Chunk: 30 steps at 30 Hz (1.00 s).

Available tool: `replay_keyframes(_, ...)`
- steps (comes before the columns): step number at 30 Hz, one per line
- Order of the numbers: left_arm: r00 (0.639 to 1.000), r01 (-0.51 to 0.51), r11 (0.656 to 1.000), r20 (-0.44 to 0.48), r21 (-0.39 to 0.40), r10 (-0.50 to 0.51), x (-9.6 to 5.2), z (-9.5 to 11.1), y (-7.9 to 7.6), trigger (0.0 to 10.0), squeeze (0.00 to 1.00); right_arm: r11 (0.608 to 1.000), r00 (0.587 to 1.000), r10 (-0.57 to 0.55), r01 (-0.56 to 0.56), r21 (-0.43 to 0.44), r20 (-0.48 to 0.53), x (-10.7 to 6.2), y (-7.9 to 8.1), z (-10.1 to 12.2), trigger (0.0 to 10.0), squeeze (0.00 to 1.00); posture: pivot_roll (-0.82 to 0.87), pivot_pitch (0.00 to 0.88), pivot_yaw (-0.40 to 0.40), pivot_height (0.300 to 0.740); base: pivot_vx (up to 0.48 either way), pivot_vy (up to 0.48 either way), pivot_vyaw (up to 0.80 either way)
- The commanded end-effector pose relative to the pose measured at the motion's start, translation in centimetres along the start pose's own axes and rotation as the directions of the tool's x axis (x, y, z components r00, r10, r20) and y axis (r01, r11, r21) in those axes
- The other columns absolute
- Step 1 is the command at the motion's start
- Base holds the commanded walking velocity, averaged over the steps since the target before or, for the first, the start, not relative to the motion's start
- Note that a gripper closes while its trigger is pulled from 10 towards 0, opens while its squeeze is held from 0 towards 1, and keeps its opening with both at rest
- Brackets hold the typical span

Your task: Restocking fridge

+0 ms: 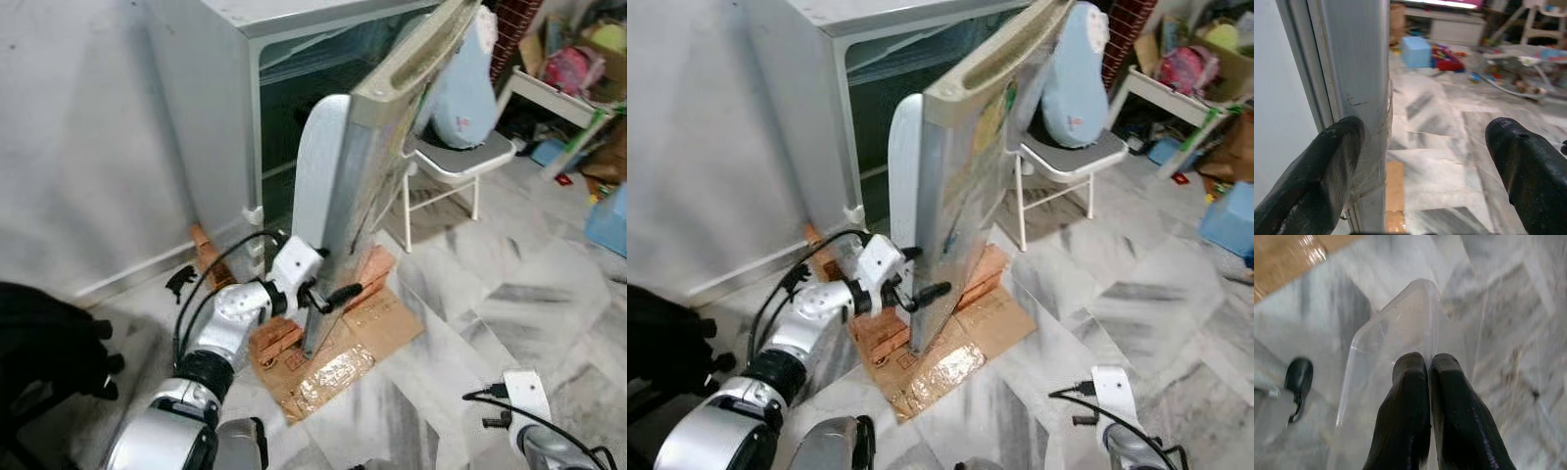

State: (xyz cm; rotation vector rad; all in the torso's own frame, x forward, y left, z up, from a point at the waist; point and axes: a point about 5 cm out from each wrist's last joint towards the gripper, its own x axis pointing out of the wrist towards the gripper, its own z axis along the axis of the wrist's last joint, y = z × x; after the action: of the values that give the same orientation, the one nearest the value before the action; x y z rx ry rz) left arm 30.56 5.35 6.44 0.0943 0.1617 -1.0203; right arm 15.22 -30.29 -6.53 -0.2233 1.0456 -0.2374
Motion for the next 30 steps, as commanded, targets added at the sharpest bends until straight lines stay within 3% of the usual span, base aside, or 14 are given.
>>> replay_keyframes(1,0.996,0.007,0.999,0.085,0.053,-0.011,0.9,2.5,-0.1,10.0,0.0,1.0,0.999,-0.018,0.019,0.016,-0.028,-0.1,-0.4,-0.7,10.0,0.0,-0.04,0.074,-0.067,0.74,0.0,-0.386,0.0)
replay_keyframes(12,0.981,0.141,0.988,0.125,0.061,-0.148,2.6,4.0,-3.5,10.0,0.0,1.0,0.999,-0.003,0.004,0.015,-0.043,-0.1,0.4,-1.3,10.0,0.0,-0.03,0.074,-0.055,0.74,0.0,-0.459,0.0)
replay_keyframes(19,0.949,0.277,0.958,0.136,0.075,-0.285,4.4,5.2,-7.0,10.0,0.0,1.0,0.999,0.01,-0.009,0.013,-0.043,-0.1,0.9,-1.3,10.0,0.0,-0.02,0.071,-0.051,0.74,0.0,0.0,0.0)
replay_keyframes(25,0.953,0.249,0.967,0.161,0.059,-0.255,4.5,5.7,-7.3,10.0,0.0,1.0,0.999,0.011,-0.011,0.009,-0.04,-0.1,1.1,-1.2,10.0,0.0,-0.03,0.072,-0.047,0.74,0.0,0.0,0.0)
replay_keyframes(30,0.974,0.066,0.997,0.214,0.045,-0.074,2.8,6.3,-4.4,10.0,0.0,1.0,0.999,0.008,-0.008,0.004,-0.039,0.0,1.2,-1.1,10.0,0.0,-0.02,0.073,-0.046,0.74,0.0,0.0,0.0)
